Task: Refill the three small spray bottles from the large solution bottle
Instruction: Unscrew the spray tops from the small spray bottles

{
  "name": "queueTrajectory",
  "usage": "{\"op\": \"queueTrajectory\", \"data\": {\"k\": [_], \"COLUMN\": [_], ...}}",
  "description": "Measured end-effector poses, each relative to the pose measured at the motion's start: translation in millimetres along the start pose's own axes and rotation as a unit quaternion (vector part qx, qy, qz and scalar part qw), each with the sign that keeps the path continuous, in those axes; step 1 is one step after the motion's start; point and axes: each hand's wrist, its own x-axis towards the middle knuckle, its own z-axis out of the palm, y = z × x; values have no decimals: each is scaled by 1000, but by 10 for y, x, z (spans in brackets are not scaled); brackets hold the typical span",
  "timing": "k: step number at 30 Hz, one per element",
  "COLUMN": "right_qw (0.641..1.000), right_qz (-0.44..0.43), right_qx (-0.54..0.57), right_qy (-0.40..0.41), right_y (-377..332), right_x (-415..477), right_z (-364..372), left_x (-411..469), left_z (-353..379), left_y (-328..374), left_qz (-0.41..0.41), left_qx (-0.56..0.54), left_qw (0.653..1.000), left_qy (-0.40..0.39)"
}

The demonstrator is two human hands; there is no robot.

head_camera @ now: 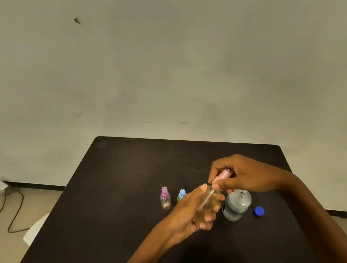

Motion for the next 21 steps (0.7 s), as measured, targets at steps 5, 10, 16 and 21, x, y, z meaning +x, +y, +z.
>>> {"op": "queueTrajectory", "data": {"k": [5,10,16,21], "right_qw": [999,999,999,999], "right_qz": [-48,24,19,-5], "right_qx": [7,26,24,10], "right_qy": [-8,39,-24,37], "right_y": [1,20,-21,-3], "right_x": [5,36,45,91], "right_z": [11,-37,-81,-117], "left_x": [-20,3,-7,-48], "left_z": [-29,-39,-56,-161], "left_y": [41,58,17,-35], "left_qz": [12,10,-4,-11], "left_qx": [-24,10,-1,-93], "left_qw": [999,1000,1000,996], "left_qy": [-22,-5,-4,10]}}
